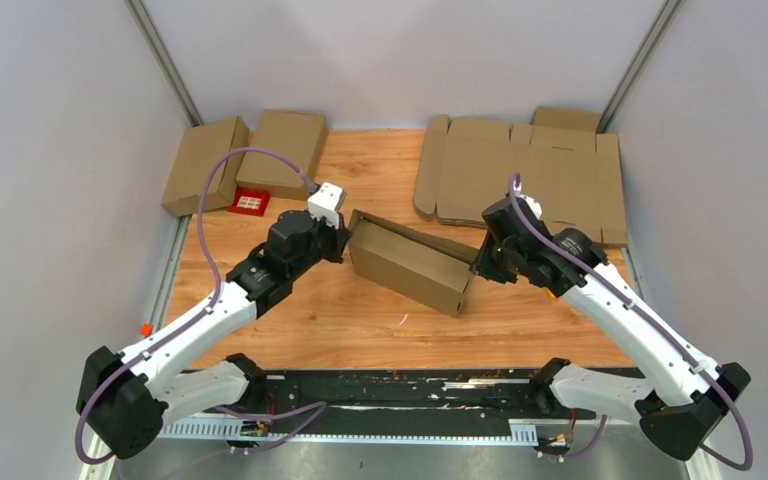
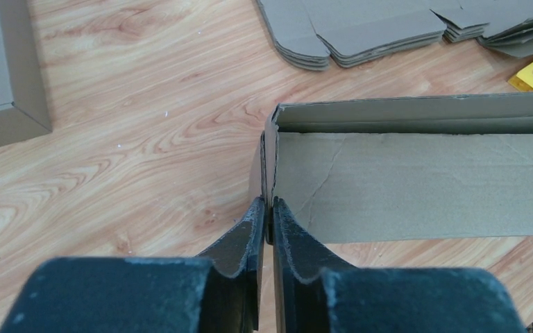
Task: Fold the paper box
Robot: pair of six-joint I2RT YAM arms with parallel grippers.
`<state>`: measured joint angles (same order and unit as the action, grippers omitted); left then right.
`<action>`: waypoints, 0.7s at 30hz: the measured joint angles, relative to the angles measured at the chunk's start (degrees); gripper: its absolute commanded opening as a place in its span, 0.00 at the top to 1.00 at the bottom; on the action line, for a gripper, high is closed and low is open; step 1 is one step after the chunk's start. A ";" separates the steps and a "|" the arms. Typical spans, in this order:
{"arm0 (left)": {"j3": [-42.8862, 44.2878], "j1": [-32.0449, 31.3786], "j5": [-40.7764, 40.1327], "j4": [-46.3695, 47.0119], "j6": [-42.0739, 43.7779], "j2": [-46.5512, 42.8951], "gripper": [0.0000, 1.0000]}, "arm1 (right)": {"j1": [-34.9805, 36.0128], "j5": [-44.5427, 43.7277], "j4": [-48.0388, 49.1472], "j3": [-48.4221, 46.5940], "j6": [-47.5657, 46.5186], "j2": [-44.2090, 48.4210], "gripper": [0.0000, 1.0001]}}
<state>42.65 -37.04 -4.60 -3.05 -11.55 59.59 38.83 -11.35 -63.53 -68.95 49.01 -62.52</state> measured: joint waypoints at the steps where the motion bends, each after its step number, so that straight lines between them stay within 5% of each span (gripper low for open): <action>1: -0.09 0.00 -0.04 -0.09 -0.02 -0.15 0.80 | 0.15 -0.39 0.26 0.20 0.20 0.07 1.00; 21: -1.03 0.04 -1.05 -1.46 -1.70 -2.97 0.50 | 3.85 -7.56 1.57 1.51 1.51 0.33 1.00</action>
<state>41.63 -36.99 -5.65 -4.51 -13.26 56.62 42.68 -18.92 -61.95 -67.44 50.52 -62.19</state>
